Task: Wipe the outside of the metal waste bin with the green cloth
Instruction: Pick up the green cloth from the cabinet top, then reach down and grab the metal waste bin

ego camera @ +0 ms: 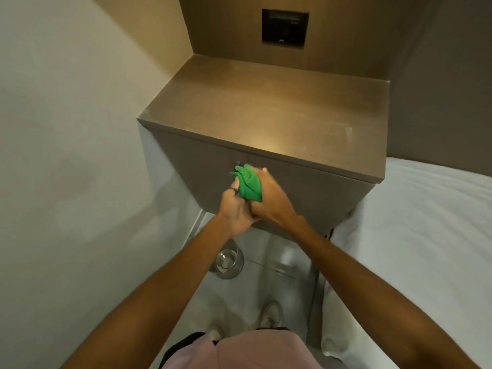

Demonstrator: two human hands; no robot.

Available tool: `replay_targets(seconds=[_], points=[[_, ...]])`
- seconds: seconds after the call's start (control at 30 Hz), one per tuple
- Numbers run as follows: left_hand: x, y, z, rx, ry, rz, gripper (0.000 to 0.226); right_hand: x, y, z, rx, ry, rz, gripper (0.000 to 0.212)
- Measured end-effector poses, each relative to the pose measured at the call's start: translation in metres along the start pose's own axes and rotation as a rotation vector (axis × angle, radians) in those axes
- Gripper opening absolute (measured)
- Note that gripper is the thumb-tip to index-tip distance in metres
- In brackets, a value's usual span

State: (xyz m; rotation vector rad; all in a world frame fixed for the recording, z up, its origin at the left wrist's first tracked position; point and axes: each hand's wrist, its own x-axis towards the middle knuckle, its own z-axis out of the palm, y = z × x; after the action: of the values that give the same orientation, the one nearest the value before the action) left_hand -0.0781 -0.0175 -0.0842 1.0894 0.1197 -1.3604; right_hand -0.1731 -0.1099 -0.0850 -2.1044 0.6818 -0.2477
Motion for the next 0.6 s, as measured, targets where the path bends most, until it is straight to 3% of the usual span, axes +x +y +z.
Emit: replay_targets(seconds=[0.1,0.2,0.37,0.47,0.53,0.6], points=[[-0.015,-0.006,-0.024,-0.150,-0.003,-0.032,0.065,-0.015,0.006,0.036,0.195,-0.108,0.042,0.098],[-0.019,-0.010,-0.054,-0.012,0.060,-0.065,0.052,-0.026,0.014,0.061,0.295,-0.250,0.063,0.103],[-0.015,-0.037,-0.100,0.108,0.137,-0.150,0.045,-0.042,0.028,0.121,0.476,-0.244,0.209,0.132],[0.005,-0.071,-0.149,0.201,0.140,-0.242,0.061,-0.049,0.071,0.174,0.643,-0.250,0.379,0.110],[0.038,-0.103,-0.198,0.289,0.119,-0.311,0.071,-0.052,0.118,0.220,0.780,-0.129,0.525,0.087],[0.071,-0.137,-0.246,0.563,0.158,-0.256,0.060,-0.053,0.173,0.262,0.950,0.048,0.692,0.075]])
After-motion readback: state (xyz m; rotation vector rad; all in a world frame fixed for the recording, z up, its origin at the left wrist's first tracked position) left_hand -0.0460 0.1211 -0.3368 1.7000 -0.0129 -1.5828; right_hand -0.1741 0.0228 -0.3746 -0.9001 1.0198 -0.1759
